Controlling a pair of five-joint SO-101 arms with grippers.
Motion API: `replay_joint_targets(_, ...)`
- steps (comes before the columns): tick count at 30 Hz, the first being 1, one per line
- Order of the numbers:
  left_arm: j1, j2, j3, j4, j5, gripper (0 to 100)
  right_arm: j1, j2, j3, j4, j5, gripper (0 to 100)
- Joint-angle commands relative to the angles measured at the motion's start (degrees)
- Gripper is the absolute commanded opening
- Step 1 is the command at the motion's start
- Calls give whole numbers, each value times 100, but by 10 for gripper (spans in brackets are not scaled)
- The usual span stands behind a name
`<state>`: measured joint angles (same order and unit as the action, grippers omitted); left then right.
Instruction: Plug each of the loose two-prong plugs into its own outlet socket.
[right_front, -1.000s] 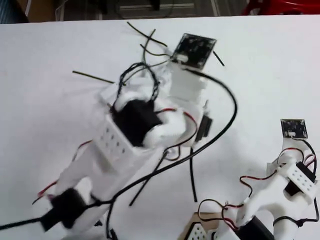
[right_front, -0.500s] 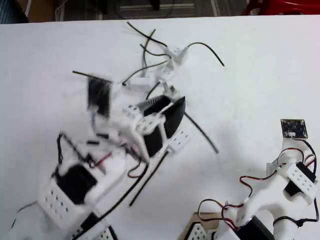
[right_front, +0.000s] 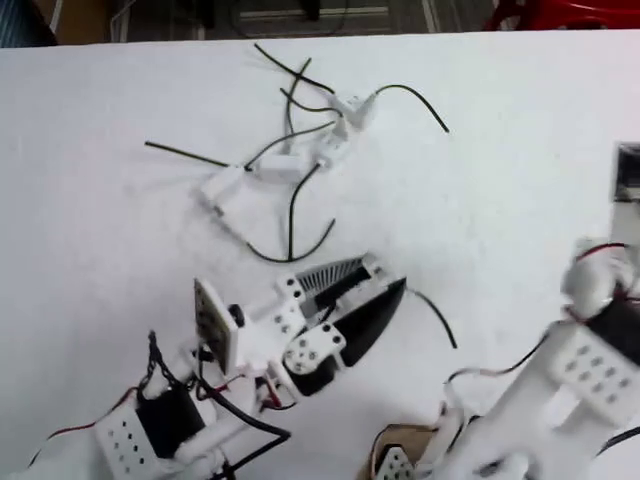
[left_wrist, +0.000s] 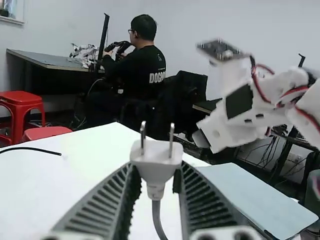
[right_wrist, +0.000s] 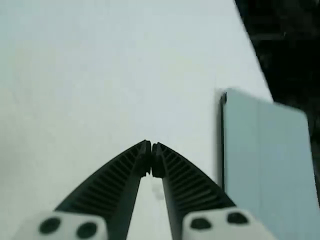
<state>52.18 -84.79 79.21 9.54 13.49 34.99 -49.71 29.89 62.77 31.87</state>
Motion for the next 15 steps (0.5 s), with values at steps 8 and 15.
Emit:
replay_joint_targets(8, 48, -119, 668, -1266, -35, 21, -3591, -875, -2444, 2097, -774, 20)
replay_joint_targets(15, -40, -119, 747, -1284, -35, 21, -5877, -31, -4607, 3626, -1345, 19)
